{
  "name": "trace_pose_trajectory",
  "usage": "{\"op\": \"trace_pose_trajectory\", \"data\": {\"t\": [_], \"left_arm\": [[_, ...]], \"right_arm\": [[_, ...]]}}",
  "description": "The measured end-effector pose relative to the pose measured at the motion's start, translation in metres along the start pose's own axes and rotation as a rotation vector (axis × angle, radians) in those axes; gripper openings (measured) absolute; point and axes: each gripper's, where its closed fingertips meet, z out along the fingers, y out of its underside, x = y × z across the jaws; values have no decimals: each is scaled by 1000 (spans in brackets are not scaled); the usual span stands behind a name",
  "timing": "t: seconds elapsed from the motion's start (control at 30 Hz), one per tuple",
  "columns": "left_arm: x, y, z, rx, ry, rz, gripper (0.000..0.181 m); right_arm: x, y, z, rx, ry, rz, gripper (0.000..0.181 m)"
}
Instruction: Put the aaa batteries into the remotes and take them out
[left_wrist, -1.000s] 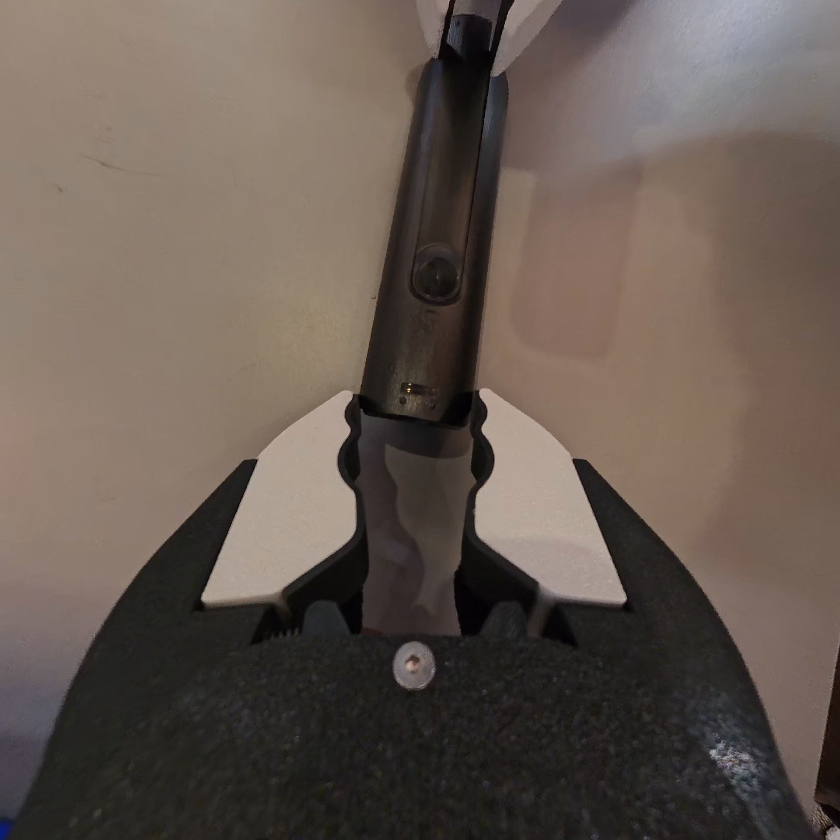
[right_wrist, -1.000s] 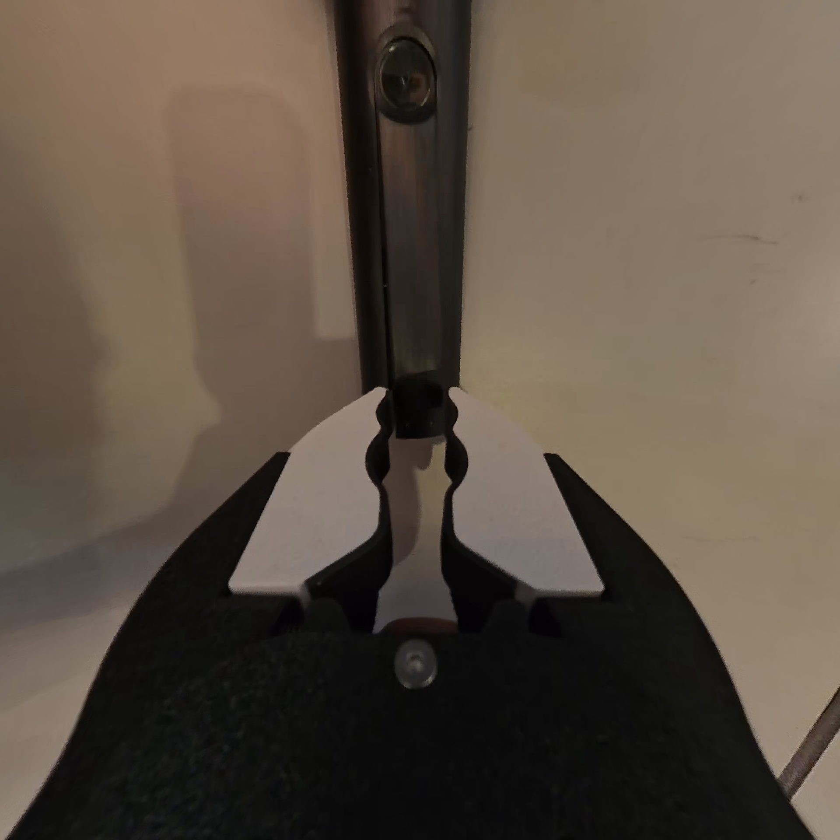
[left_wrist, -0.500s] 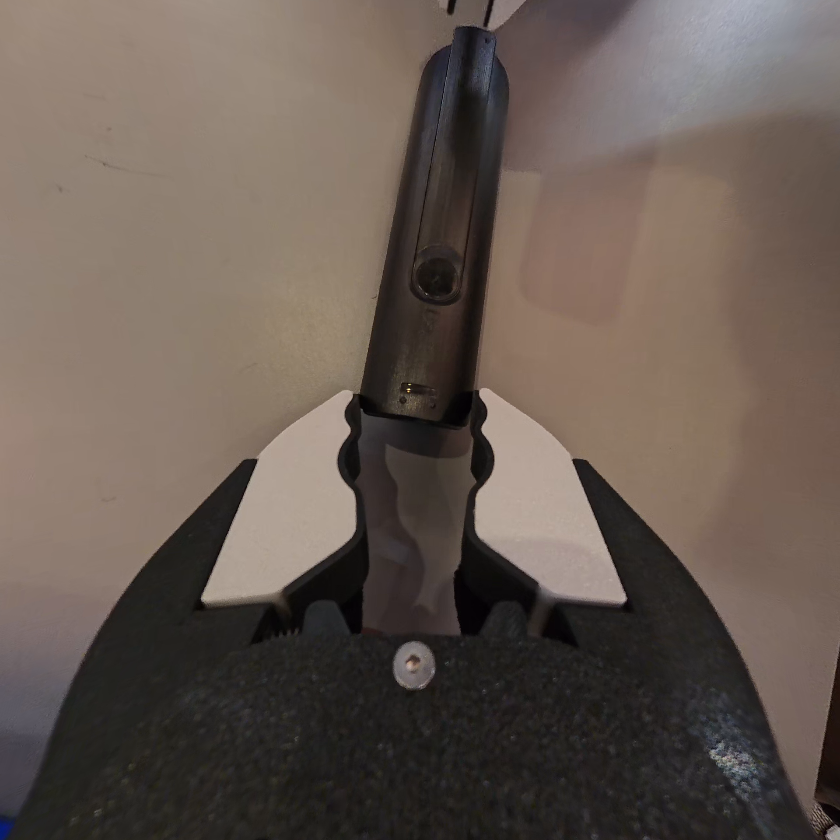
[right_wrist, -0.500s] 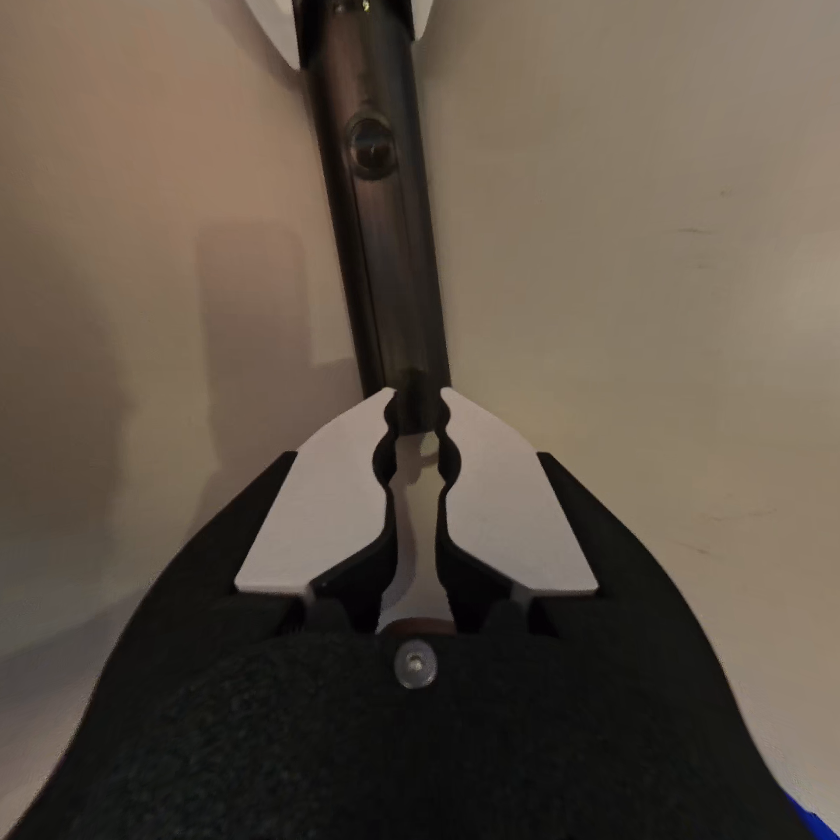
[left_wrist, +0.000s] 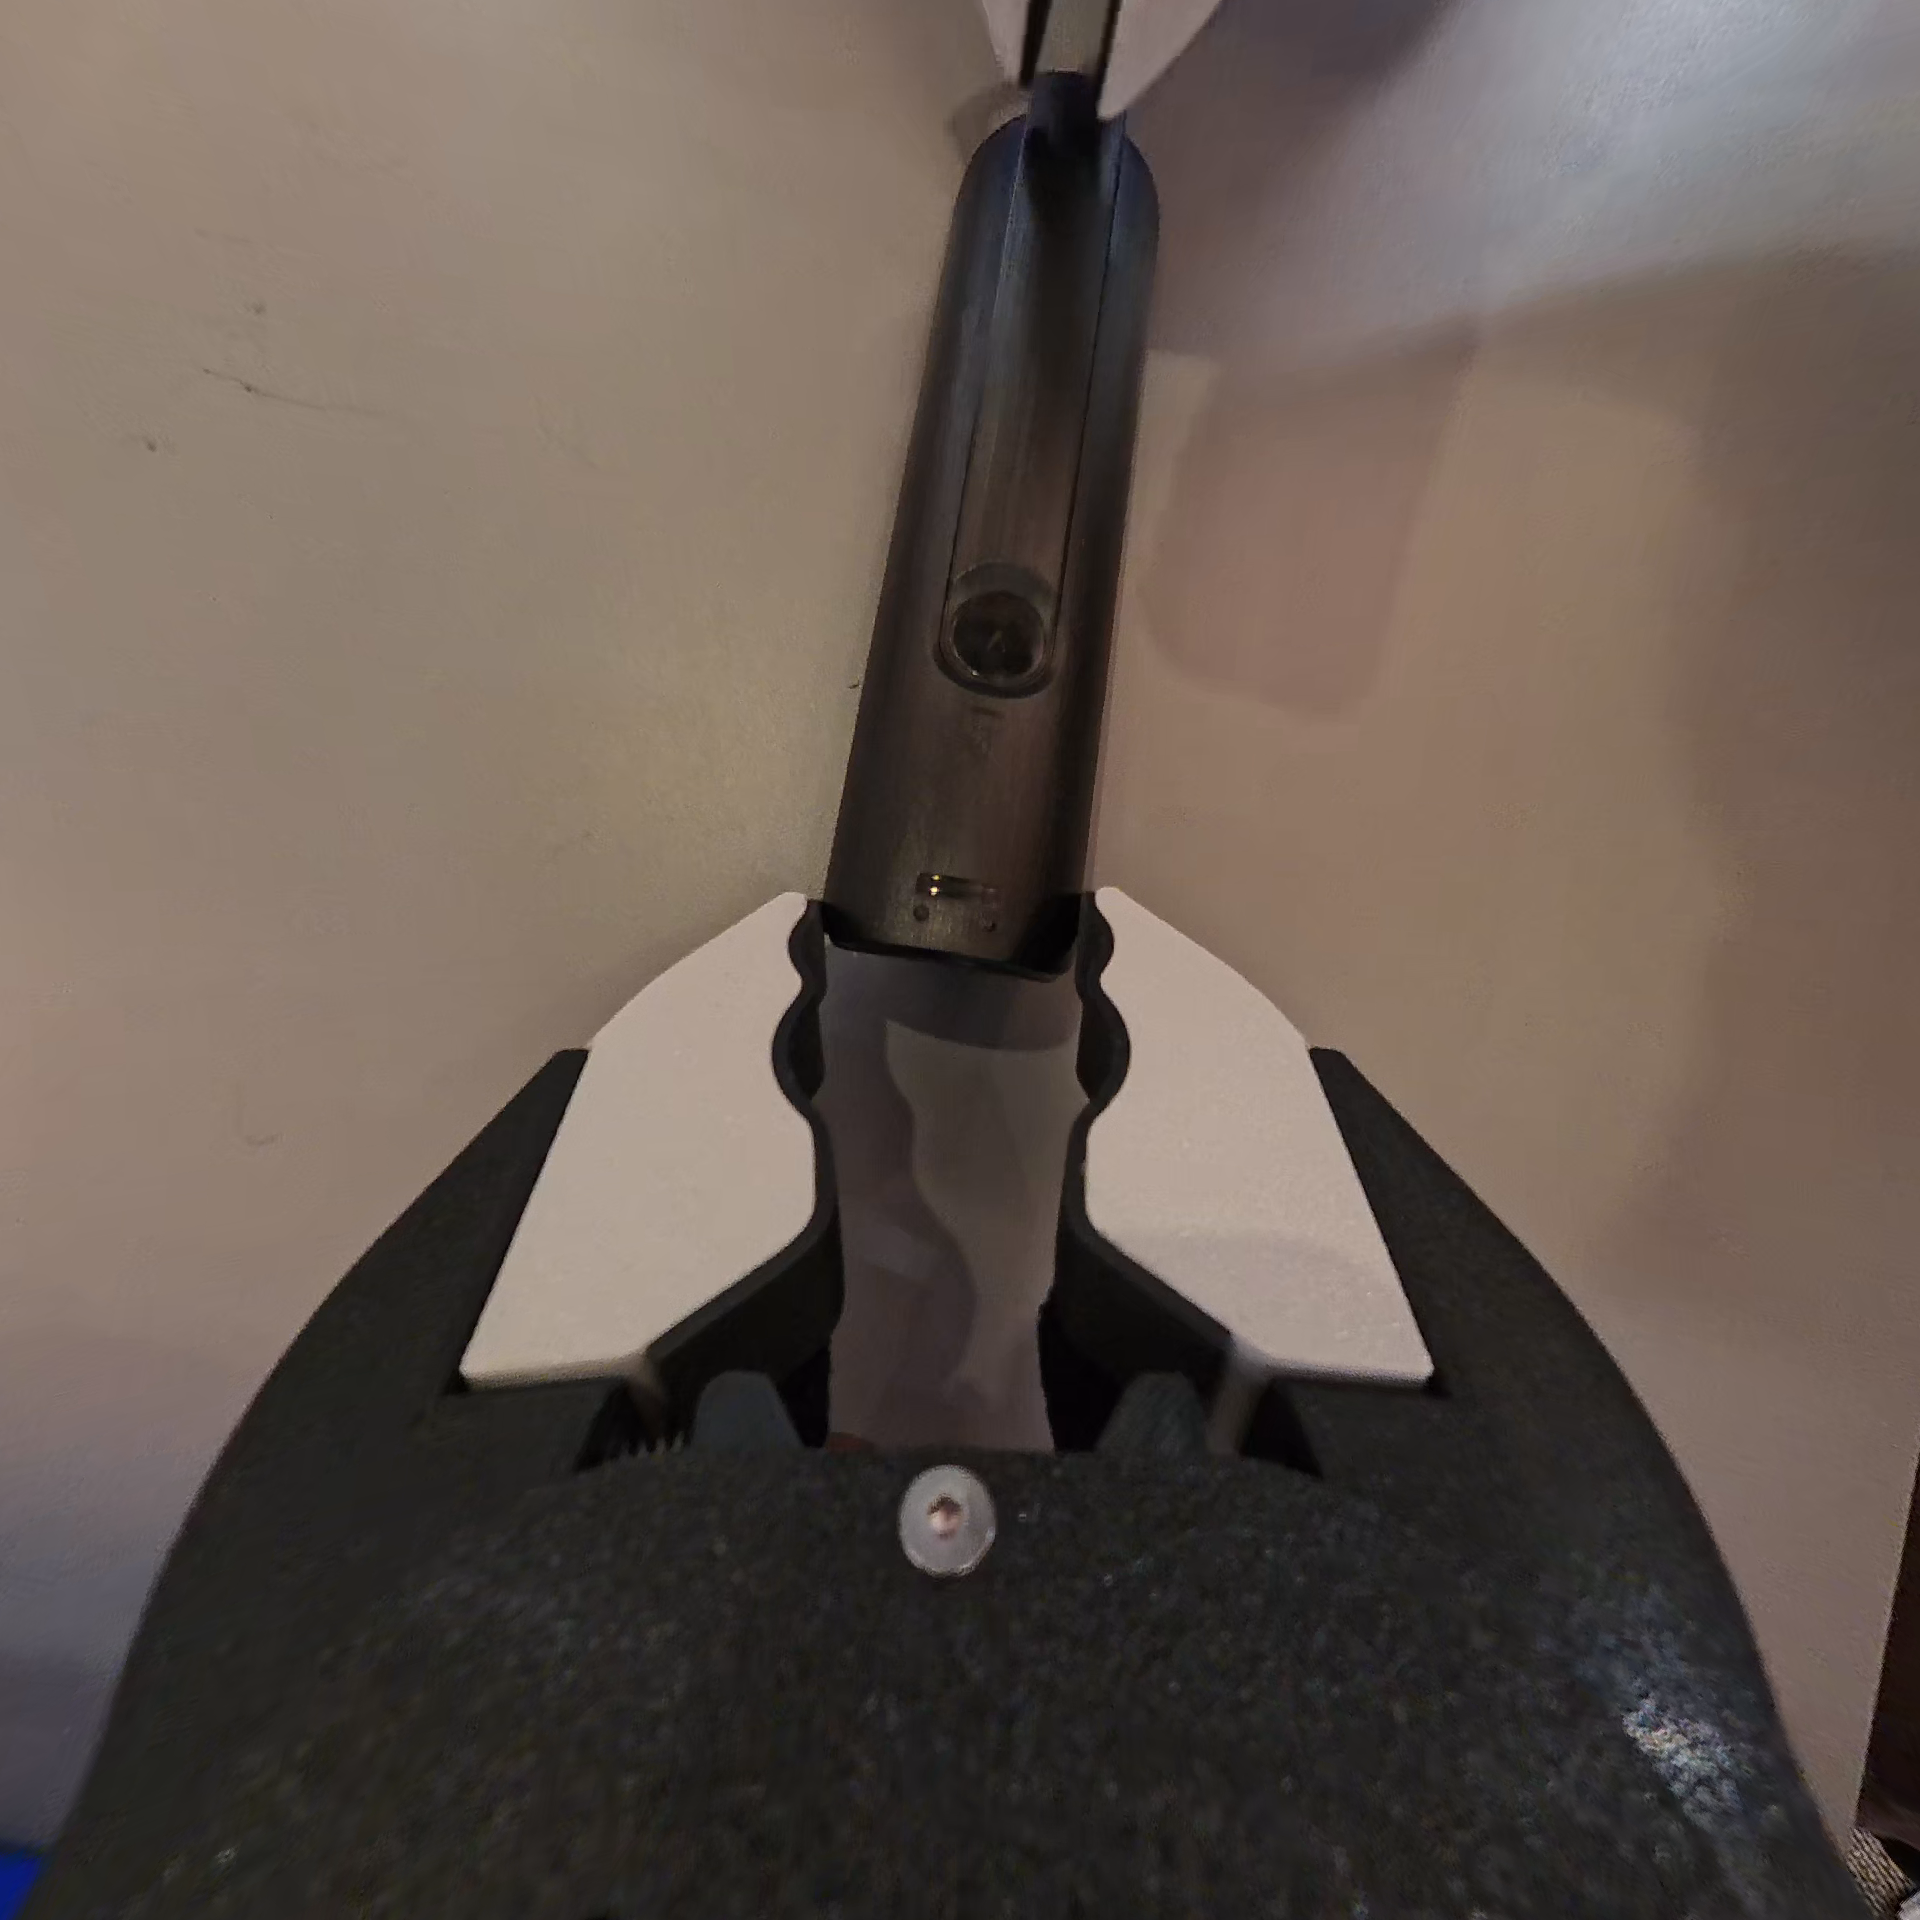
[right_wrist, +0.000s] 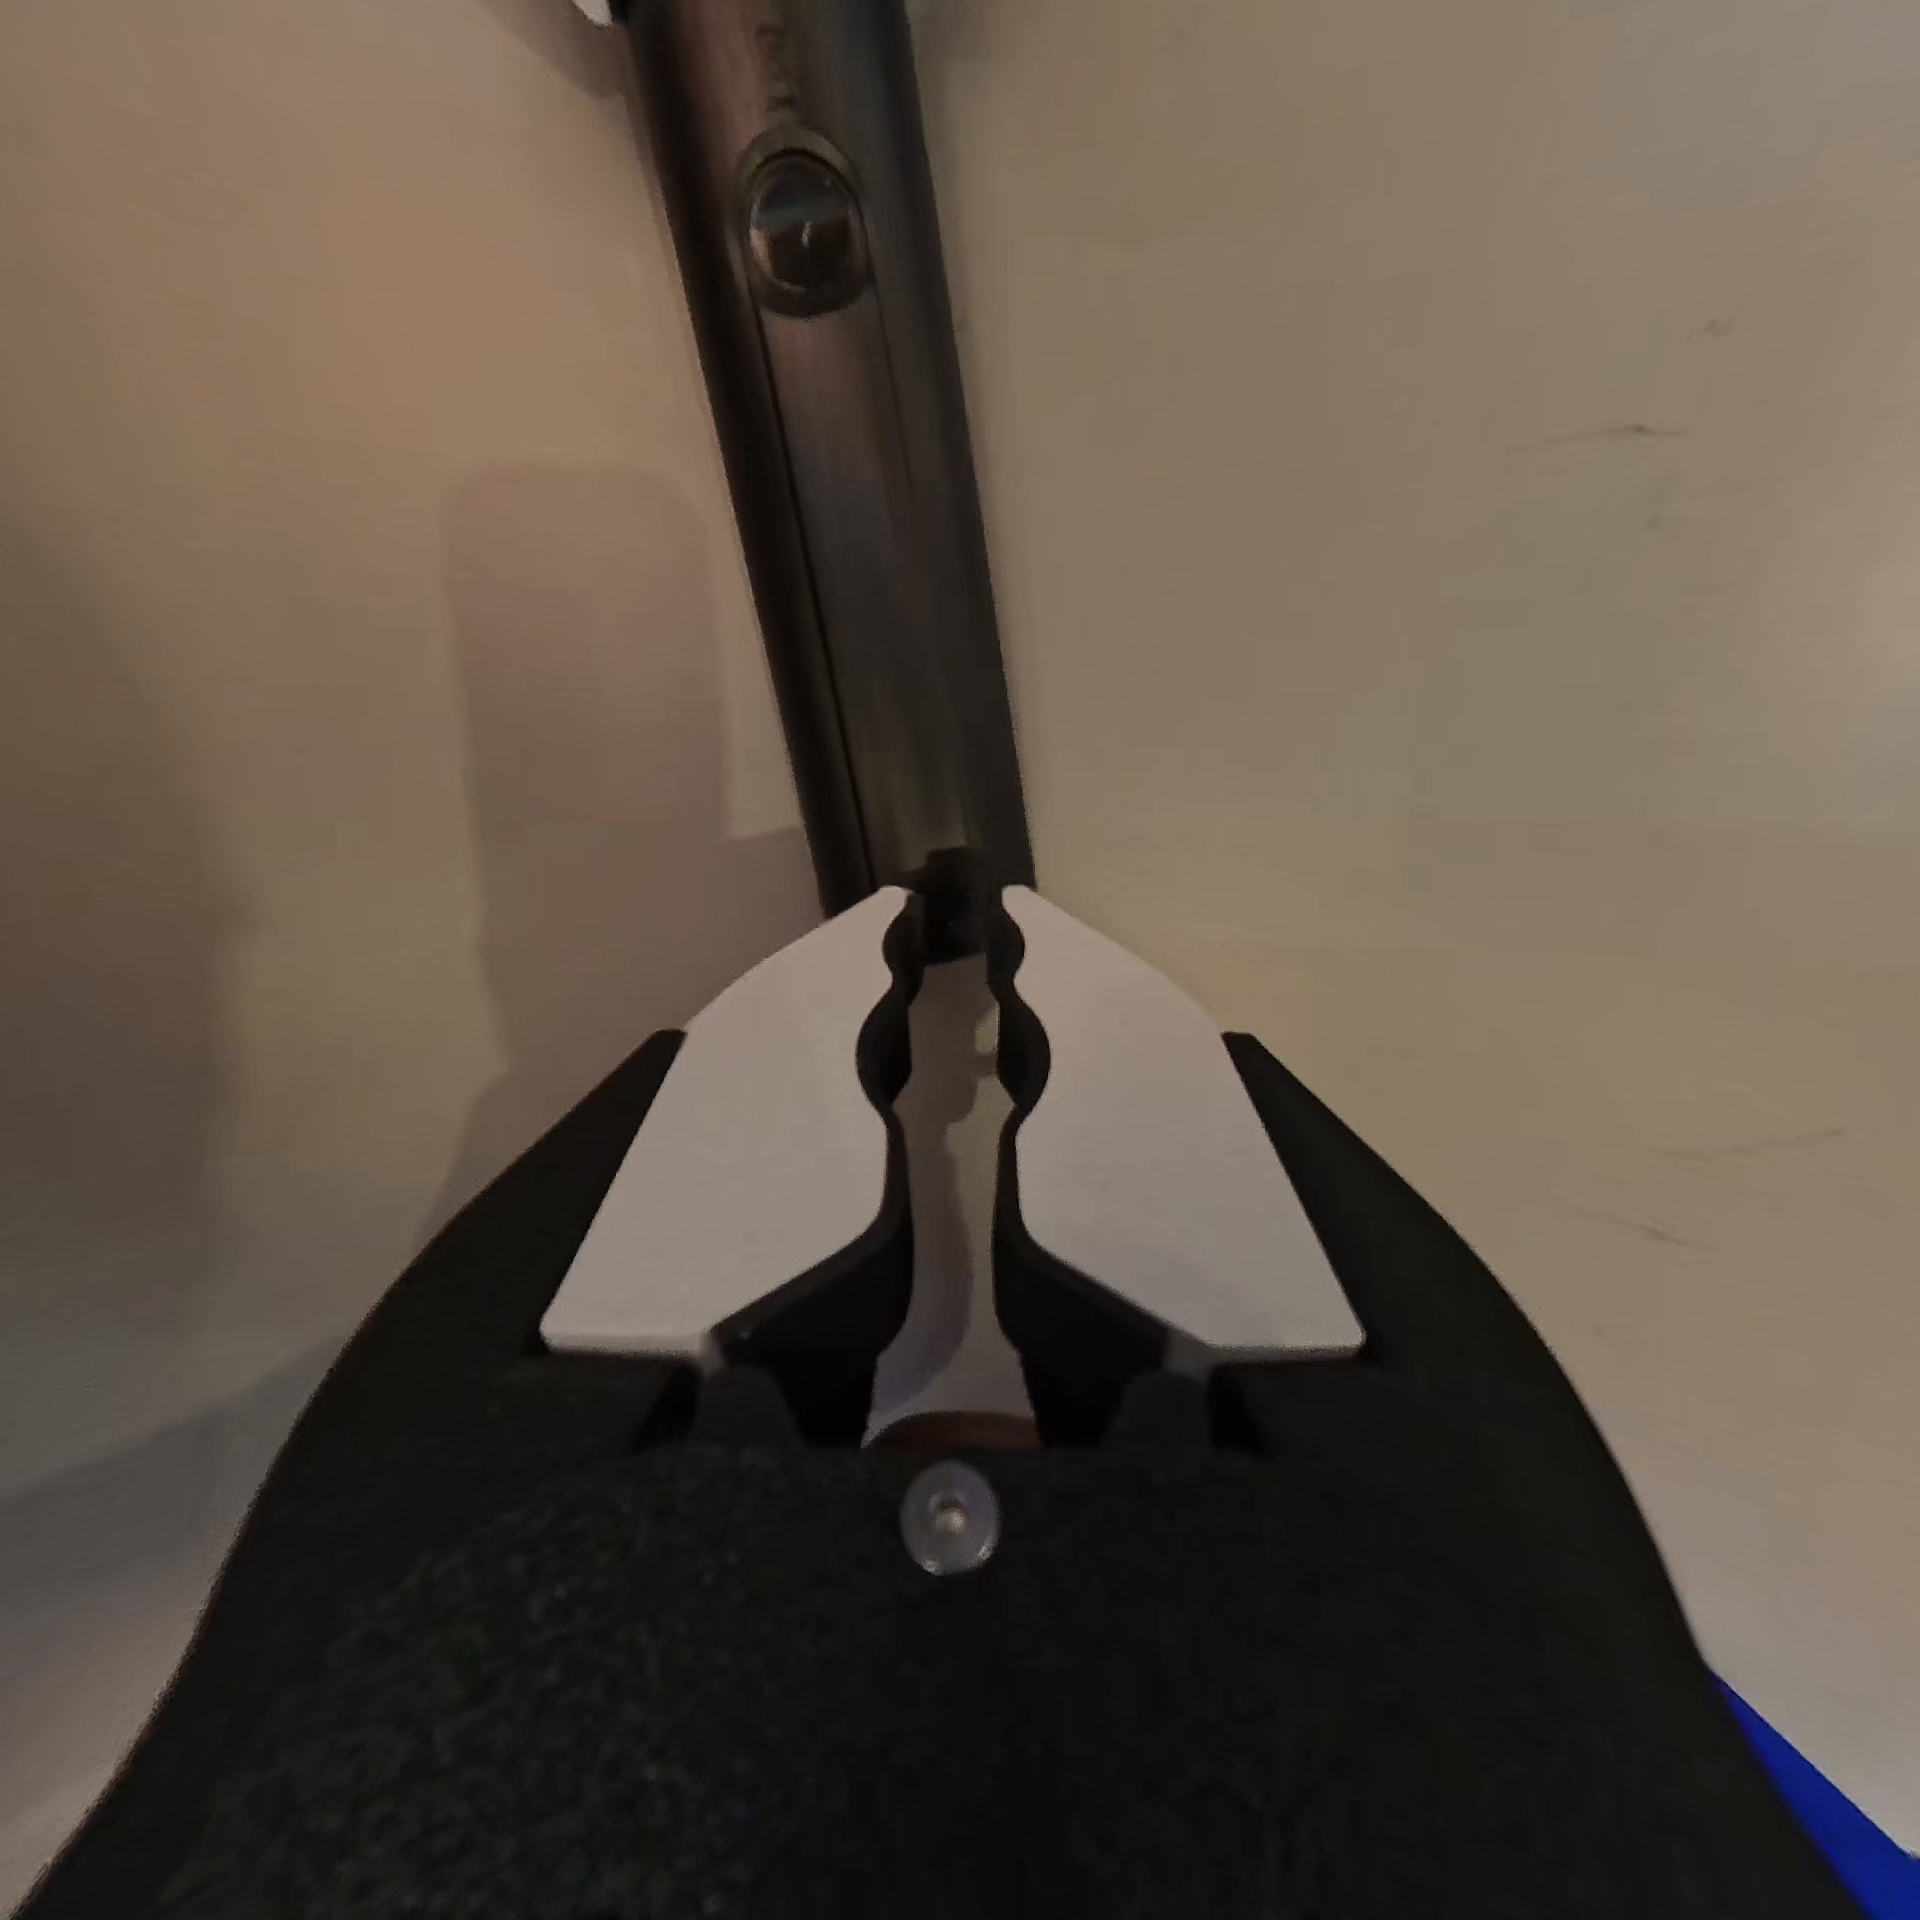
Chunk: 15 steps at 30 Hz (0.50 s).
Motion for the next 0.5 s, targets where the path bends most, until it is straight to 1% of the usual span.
{"op": "trace_pose_trajectory", "data": {"t": [0.1, 0.17, 0.2, 0.27, 0.33, 0.37, 0.43, 0.5], "left_arm": [[0, -1, -1, 5, 2, 0, 46], [0, -2, -2, 11, 4, -1, 46], [0, -2, -2, 11, 4, -1, 46], [0, -1, -1, 8, 5, -1, 46], [0, -1, -1, 8, 6, -3, 46], [0, -1, -1, 7, 5, -1, 46], [0, 0, 0, 2, 3, 0, 46], [0, 0, 0, 1, 2, 1, 46]], "right_arm": [[-5, 4, 7, -17, -11, -15, 15], [-5, 4, 6, -12, -8, -17, 14], [-5, 4, 6, -12, -10, -14, 13], [-6, 5, 5, -20, -14, -29, 0], [-6, 5, 5, -29, -4, -43, 0], [-5, 4, 4, -28, 5, -47, 1], [-3, 5, 1, -38, 23, -67, 19], [-2, 7, 2, -62, 36, -96, 25]]}}
